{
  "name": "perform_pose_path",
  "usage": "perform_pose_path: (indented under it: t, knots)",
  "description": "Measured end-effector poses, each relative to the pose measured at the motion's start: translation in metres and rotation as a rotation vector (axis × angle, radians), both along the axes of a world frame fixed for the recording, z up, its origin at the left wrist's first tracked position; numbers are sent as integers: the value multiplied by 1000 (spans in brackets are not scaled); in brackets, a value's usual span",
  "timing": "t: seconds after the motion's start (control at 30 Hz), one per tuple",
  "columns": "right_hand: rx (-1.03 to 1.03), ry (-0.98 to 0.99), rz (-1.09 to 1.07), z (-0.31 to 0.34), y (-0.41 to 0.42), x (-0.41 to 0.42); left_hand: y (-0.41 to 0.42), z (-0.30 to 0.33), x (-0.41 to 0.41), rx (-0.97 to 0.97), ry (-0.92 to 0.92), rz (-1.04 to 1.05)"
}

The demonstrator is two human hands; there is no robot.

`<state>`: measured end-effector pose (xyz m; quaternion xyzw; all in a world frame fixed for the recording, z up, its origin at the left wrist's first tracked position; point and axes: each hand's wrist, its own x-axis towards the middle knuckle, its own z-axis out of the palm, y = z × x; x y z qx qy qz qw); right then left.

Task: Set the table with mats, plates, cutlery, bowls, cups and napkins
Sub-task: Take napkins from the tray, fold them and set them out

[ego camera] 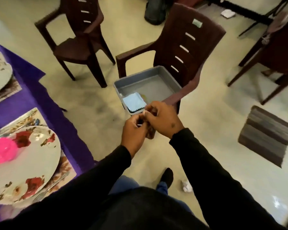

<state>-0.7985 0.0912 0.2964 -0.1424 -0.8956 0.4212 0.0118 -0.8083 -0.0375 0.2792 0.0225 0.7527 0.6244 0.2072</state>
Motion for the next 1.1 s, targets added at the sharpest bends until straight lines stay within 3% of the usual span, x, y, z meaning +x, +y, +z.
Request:
perform_pose_path:
  t: [0.17,0.33,0.6,0.77,0.9,1.1]
  knots:
    - [-6,-45,178,-12,23,-55,24,-14,-36,-52,-28,156]
    - [-37,-100,221,-32,40,-98,42,-29,-68,-49,-77,226]
    - [48,-265,231,-76,68,-192,62,-80,-165,-128,-167,154]
    - [100,-352,187,-129,84,-266,72,-140,-245,-336,-186,54]
    - [122,-375,195,-181,84,-323,76,-181,-305,-424,-319,-10]
    - [194,-474,313,-285,74,-381,79,-251,-355,-508,-388,76]
